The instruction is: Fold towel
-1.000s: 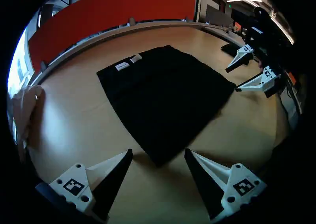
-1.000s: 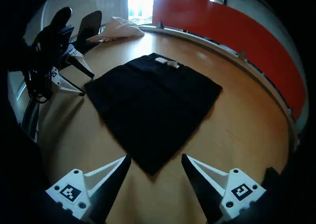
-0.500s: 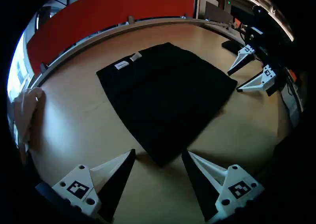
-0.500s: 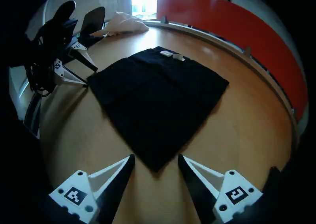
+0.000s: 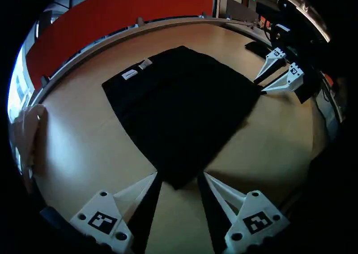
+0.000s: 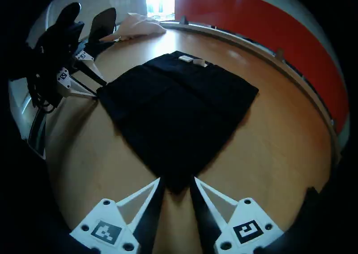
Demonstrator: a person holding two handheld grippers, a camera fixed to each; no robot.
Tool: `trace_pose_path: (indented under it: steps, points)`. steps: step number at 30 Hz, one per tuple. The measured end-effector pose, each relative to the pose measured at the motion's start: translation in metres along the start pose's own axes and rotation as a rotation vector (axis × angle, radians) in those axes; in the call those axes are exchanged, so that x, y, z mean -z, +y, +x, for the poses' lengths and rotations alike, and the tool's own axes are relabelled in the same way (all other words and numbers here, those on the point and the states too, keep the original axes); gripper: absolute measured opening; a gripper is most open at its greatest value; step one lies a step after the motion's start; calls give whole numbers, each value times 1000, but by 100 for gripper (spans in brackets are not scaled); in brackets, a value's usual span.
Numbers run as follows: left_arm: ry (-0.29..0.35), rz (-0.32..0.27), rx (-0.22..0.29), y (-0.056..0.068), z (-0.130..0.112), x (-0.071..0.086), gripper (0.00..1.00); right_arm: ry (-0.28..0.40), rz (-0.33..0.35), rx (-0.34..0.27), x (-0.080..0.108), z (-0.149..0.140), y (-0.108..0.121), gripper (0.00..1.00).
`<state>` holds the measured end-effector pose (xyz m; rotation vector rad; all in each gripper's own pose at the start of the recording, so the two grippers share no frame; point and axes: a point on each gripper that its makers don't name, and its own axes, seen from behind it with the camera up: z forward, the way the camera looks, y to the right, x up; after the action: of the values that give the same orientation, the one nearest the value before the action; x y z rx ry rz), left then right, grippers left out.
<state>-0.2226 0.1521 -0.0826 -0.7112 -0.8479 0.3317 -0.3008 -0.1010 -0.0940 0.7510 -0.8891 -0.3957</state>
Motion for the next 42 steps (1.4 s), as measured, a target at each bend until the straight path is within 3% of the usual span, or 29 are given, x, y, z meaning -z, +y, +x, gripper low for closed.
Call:
trace_pose_path:
  steps: [6, 12, 18, 30, 42]
  points:
    - [-2, 5, 10, -1, 0, 1, 49, 1, 2, -2, 0, -1, -2, 27]
    - [-11, 14, 29, -4, 0, 0, 23, -1, 18, -4, 1, 0, -7, 19]
    - [-10, -3, 50, -1, 2, 2, 17, 9, 29, 0, 2, 2, -12, 15]
    - [20, 13, 66, -4, 17, 14, 17, 53, 12, -30, 15, 17, -8, 14]
    - [50, 20, 119, -5, 40, 47, 17, 102, 8, -32, 42, 40, -10, 14]
